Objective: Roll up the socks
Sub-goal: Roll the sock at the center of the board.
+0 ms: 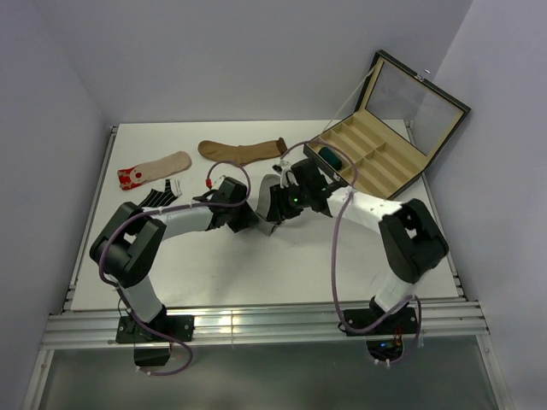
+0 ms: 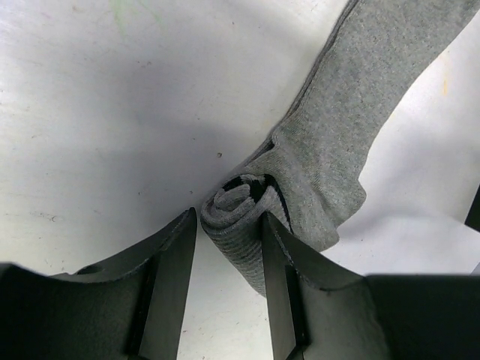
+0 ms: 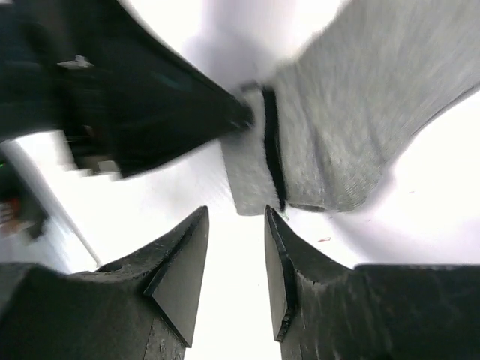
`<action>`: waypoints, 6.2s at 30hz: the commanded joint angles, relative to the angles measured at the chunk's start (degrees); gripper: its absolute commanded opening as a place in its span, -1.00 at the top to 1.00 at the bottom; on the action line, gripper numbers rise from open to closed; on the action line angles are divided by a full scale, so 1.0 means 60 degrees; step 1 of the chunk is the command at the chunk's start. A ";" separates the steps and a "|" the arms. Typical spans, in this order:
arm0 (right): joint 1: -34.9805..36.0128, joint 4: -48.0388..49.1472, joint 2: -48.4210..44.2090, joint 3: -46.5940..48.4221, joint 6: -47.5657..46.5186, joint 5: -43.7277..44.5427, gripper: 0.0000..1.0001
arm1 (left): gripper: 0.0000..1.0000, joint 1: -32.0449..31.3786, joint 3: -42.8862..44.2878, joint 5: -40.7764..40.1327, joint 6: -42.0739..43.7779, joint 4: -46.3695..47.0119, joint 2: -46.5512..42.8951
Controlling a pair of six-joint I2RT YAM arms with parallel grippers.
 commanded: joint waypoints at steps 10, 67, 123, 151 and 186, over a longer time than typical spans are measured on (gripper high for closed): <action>0.2134 0.1128 -0.0637 -0.0481 -0.2336 0.3900 0.12 | 0.07 0.0022 0.0063 -0.0112 0.0576 -0.1085 0.0434; 0.1095 -0.4569 0.4227 0.4456 -0.1033 -0.2105 1.00 | -0.16 0.0388 -0.1768 -0.0258 0.0239 -0.0146 -0.2306; 0.0861 0.0807 0.1898 0.1601 -0.0241 0.2157 0.31 | 0.99 0.0314 -0.0376 -0.0229 0.0855 -0.1949 -0.0767; 0.1855 0.1977 -0.0793 -0.0376 -0.1427 0.3680 0.00 | 0.99 0.0974 -0.0200 0.0782 0.1455 -0.2359 -0.0123; 0.4407 0.2038 0.1254 -0.0452 -0.3729 0.5896 0.87 | 0.63 0.0974 0.0855 0.0989 0.2158 -0.2756 0.0245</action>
